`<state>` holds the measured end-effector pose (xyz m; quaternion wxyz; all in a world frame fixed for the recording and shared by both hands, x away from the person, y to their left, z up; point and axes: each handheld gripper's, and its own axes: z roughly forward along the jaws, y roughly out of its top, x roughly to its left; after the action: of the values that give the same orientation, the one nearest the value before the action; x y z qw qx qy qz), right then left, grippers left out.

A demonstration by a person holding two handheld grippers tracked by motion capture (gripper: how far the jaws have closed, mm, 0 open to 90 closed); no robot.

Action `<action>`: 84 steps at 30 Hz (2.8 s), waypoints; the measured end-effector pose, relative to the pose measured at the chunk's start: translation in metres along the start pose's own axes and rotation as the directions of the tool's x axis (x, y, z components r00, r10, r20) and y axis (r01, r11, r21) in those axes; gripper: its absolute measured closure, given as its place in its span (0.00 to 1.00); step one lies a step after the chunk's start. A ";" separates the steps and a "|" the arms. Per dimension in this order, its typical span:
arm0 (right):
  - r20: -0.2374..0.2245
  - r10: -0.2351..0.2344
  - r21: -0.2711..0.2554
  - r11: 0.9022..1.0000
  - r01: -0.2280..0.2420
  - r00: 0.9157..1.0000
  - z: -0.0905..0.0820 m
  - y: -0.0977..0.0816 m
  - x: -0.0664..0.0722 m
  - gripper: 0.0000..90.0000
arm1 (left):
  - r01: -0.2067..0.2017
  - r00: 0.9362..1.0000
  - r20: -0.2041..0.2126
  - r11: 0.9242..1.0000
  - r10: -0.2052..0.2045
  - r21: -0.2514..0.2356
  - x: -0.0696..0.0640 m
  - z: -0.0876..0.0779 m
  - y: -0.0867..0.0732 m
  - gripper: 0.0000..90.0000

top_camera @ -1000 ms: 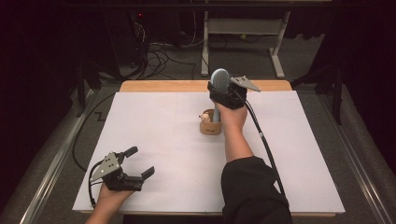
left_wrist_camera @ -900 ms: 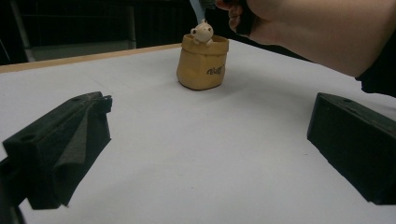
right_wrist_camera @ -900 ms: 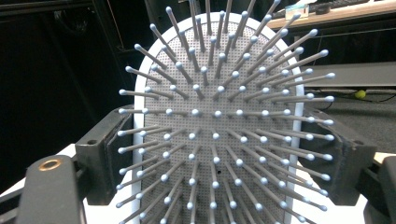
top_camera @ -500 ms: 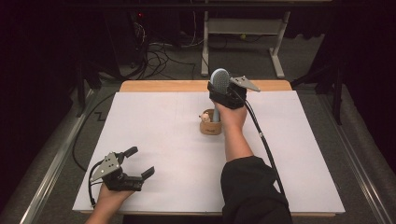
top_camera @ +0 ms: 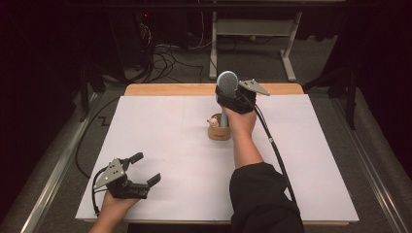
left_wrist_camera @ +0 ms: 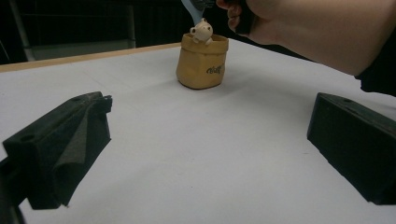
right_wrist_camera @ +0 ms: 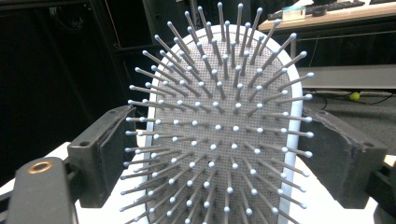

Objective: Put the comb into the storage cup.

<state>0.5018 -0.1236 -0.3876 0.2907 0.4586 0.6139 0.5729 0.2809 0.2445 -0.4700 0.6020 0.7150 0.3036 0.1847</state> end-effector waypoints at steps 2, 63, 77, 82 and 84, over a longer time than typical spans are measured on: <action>0.001 -0.003 0.003 1.000 0.003 1.000 0.000 0.000 0.000 0.14 | 0.000 1.000 0.001 1.000 0.000 0.000 0.000 0.000 0.000 0.01; -0.088 -0.203 0.051 0.977 0.208 0.975 -0.206 -0.086 -0.033 0.01 | 0.038 0.999 -0.028 0.999 -0.038 0.002 0.007 0.003 0.002 0.01; -0.045 -0.204 -0.018 0.979 0.204 0.978 -0.263 -0.102 -0.057 0.01 | 0.044 0.998 -0.033 0.999 -0.044 0.002 0.002 -0.004 0.003 0.01; -0.028 -0.230 -0.033 0.973 0.229 0.973 -0.267 -0.101 -0.054 0.01 | 0.054 0.998 -0.032 0.999 -0.054 -0.001 0.004 -0.006 0.003 0.01; -0.021 -0.230 -0.030 0.973 0.229 0.973 -0.268 -0.101 -0.054 0.01 | 0.047 0.998 -0.032 0.999 -0.047 -0.001 0.004 -0.006 0.003 0.01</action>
<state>0.2648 -0.2815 -0.4482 0.3539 0.3737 0.6582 0.5494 0.2808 0.2512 -0.4660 0.6016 0.7044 0.3298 0.1817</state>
